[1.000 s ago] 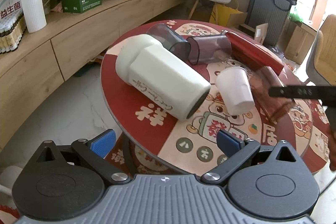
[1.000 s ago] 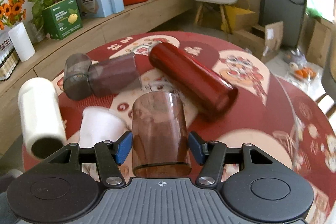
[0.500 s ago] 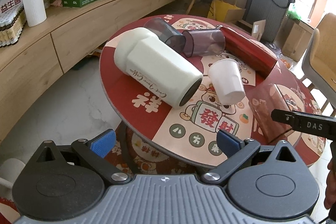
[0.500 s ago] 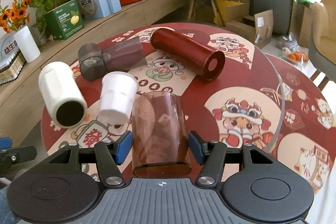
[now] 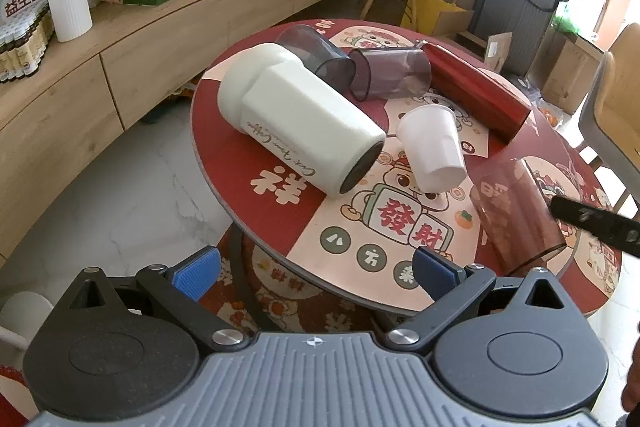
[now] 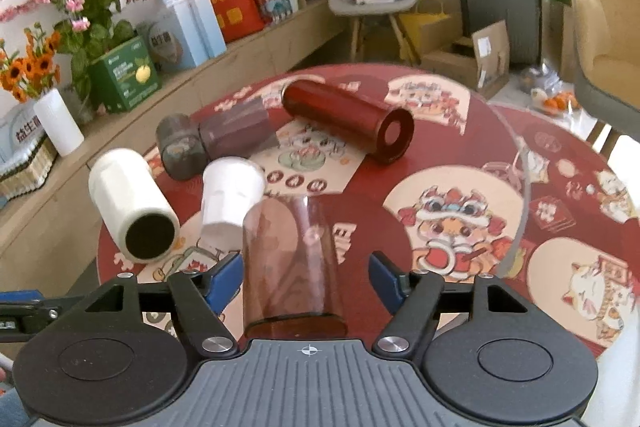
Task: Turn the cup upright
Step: 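Lift the brown cup with the right gripper and rotate it upright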
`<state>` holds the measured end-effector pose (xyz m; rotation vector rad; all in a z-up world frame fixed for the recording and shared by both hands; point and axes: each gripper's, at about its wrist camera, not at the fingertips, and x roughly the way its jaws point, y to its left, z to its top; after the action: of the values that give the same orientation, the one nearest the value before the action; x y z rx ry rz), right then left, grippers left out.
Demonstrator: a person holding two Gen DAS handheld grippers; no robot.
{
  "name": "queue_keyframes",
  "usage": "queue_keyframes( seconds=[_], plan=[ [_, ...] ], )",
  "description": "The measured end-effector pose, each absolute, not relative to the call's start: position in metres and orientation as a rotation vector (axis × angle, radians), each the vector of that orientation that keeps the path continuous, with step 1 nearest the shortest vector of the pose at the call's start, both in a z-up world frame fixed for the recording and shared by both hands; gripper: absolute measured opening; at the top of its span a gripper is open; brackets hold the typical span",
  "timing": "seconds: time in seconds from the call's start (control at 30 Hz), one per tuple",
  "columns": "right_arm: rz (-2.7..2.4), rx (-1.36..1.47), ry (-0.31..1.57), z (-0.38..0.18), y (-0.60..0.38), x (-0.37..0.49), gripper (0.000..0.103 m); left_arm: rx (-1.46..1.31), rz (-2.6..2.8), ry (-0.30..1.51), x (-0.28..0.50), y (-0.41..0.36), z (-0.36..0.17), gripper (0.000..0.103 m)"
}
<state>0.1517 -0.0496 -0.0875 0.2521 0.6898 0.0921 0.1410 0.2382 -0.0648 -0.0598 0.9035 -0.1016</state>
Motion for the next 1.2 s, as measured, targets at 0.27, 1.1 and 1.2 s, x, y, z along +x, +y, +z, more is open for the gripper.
queue_keyframes(
  seconds=[0.27,1.1,1.2],
  plan=[
    [-0.079,0.122,0.528,-0.078,-0.077,0.133,0.071,-0.091,-0.168,0.871,0.138,0.221,-0.057,0.103],
    [-0.121,0.083,0.547,-0.12,-0.132,0.152,0.067,-0.104,-0.222,0.872,0.19,0.106,-0.051,0.103],
    [-0.126,0.092,0.558,-0.121,-0.135,0.153,0.067,-0.106,-0.226,0.869,0.193,0.096,-0.051,0.103]
  ],
)
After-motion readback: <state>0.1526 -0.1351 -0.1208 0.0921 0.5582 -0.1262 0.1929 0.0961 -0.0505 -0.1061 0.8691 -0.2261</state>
